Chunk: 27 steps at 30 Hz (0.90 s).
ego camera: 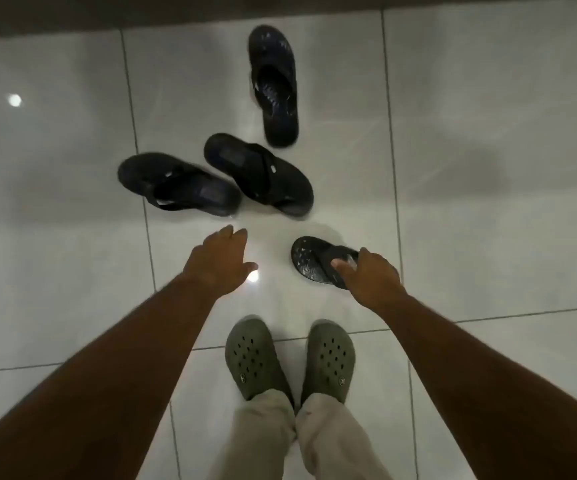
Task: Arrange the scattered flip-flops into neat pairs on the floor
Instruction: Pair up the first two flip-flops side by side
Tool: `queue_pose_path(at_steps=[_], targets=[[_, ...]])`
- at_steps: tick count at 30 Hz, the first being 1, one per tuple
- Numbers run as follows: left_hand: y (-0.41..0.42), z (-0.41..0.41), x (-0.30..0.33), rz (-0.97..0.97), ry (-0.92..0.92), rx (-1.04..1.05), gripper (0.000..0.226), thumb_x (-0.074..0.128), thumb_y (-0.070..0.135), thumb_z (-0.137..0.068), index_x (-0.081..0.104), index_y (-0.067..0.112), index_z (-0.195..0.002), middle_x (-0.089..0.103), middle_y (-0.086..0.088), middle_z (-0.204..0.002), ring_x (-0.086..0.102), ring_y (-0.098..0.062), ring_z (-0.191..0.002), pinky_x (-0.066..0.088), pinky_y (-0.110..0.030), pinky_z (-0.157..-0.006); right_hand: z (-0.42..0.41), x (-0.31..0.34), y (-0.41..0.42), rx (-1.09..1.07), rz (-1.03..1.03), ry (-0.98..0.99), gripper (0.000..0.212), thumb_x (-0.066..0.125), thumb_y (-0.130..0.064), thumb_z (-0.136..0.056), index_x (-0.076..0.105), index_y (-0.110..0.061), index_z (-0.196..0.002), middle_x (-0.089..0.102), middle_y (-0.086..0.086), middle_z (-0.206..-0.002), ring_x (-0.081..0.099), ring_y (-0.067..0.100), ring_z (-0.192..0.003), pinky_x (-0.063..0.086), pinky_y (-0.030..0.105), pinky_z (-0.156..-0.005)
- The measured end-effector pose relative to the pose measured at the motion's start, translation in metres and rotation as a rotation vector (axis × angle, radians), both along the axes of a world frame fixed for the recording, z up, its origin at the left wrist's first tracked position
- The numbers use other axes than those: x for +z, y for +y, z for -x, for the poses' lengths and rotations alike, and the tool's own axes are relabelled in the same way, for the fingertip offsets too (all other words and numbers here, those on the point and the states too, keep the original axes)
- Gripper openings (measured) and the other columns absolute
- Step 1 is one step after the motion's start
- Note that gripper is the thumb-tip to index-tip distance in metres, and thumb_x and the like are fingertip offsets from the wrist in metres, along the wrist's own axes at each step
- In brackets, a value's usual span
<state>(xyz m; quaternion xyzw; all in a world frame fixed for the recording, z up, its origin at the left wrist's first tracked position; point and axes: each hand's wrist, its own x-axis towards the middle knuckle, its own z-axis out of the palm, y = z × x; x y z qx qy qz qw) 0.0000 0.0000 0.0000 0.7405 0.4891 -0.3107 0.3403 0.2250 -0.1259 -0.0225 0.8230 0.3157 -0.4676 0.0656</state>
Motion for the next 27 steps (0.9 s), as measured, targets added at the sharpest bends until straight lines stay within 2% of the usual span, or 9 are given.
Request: queue_pose_path(at_steps=[3, 8, 13, 16, 18, 20, 22, 25, 27], targets=[[0.025, -0.004, -0.051, -0.136, -0.02, -0.065, 0.076, 0.058, 0.042, -0.091, 0.021, 0.014, -0.151, 0.018, -0.014, -0.162, 0.02, -0.035, -0.147, 0.027, -0.05, -0.115, 0.01, -0.049, 0.004, -0.042, 0.035, -0.031, 0.06, 0.048, -0.057, -0.09, 0.06, -0.004, -0.115, 0.068, 0.017, -0.107, 0.064, 0.033, -0.095, 0.047, 0.036, -0.074], [0.085, -0.004, -0.101, -0.245, 0.051, -0.036, 0.069, 0.066, 0.032, -0.085, 0.034, 0.011, -0.143, 0.035, -0.019, -0.151, 0.033, -0.042, -0.138, 0.036, -0.059, -0.108, 0.026, -0.099, 0.014, -0.087, 0.044, -0.131, 0.046, 0.053, -0.045, -0.093, 0.062, -0.004, -0.111, 0.068, 0.015, -0.099, 0.065, 0.033, -0.093, 0.054, 0.043, -0.078], [0.117, 0.031, -0.129, -0.362, 0.245, 0.071, 0.079, 0.063, 0.02, -0.086, 0.02, 0.021, -0.151, 0.006, -0.019, -0.162, 0.002, -0.051, -0.146, 0.014, -0.068, -0.113, 0.032, -0.106, 0.03, 0.161, 0.0, -0.447, 0.045, 0.06, -0.046, -0.089, 0.055, -0.009, -0.114, 0.06, 0.013, -0.108, 0.058, 0.032, -0.101, 0.05, 0.047, -0.081], [0.129, 0.056, -0.14, -0.288, 0.197, 0.165, 0.08, 0.057, 0.017, -0.09, 0.01, 0.033, -0.153, 0.0, -0.016, -0.163, 0.001, -0.054, -0.144, 0.018, -0.069, -0.112, 0.038, -0.114, 0.057, 0.396, -0.172, -0.485, 0.055, 0.063, -0.043, -0.087, 0.044, -0.012, -0.128, 0.05, 0.014, -0.118, 0.052, 0.033, -0.102, 0.048, 0.047, -0.082], [0.133, 0.066, -0.145, -0.283, 0.161, 0.14, 0.081, 0.057, 0.018, -0.09, 0.007, 0.033, -0.153, 0.011, -0.02, -0.16, 0.014, -0.057, -0.14, 0.026, -0.068, -0.11, 0.047, -0.125, 0.087, 0.52, -0.269, -0.393, 0.071, 0.063, -0.039, -0.088, 0.027, -0.017, -0.145, 0.04, 0.019, -0.136, 0.047, 0.038, -0.115, 0.046, 0.052, -0.089], [0.132, 0.069, -0.15, -0.325, 0.151, 0.113, 0.08, 0.058, 0.02, -0.09, 0.01, 0.03, -0.153, 0.027, -0.026, -0.152, 0.031, -0.058, -0.131, 0.036, -0.066, -0.104, 0.055, -0.136, 0.115, 0.579, -0.289, -0.303, 0.083, 0.064, -0.036, -0.088, 0.012, -0.026, -0.152, 0.02, 0.024, -0.153, 0.032, 0.047, -0.133, 0.04, 0.06, -0.098], [0.127, 0.069, -0.155, -0.349, 0.158, 0.114, 0.074, 0.056, 0.024, -0.091, 0.015, 0.024, -0.152, 0.041, -0.03, -0.14, 0.042, -0.055, -0.122, 0.04, -0.062, -0.099, 0.064, -0.143, 0.134, 0.603, -0.248, -0.255, 0.092, 0.064, -0.035, -0.088, -0.001, -0.031, -0.153, 0.011, 0.025, -0.158, 0.024, 0.052, -0.137, 0.038, 0.063, -0.101], [0.111, 0.065, -0.162, -0.356, 0.138, 0.229, 0.052, 0.053, 0.028, -0.093, 0.042, 0.009, -0.14, 0.059, -0.028, -0.124, 0.056, -0.047, -0.111, 0.045, -0.053, -0.095, 0.07, -0.147, 0.136, 0.609, -0.213, -0.285, 0.092, 0.063, -0.031, -0.091, -0.006, -0.03, -0.153, 0.021, 0.029, -0.153, 0.03, 0.055, -0.132, 0.042, 0.063, -0.099], [0.096, 0.068, -0.163, -0.349, 0.092, 0.344, 0.047, 0.055, 0.032, -0.093, 0.049, 0.005, -0.131, 0.062, -0.025, -0.12, 0.059, -0.043, -0.108, 0.047, -0.047, -0.088, 0.076, -0.143, 0.131, 0.613, -0.205, -0.295, 0.089, 0.06, -0.029, -0.094, -0.006, -0.026, -0.154, 0.03, 0.031, -0.146, 0.039, 0.053, -0.124, 0.047, 0.059, -0.094]])
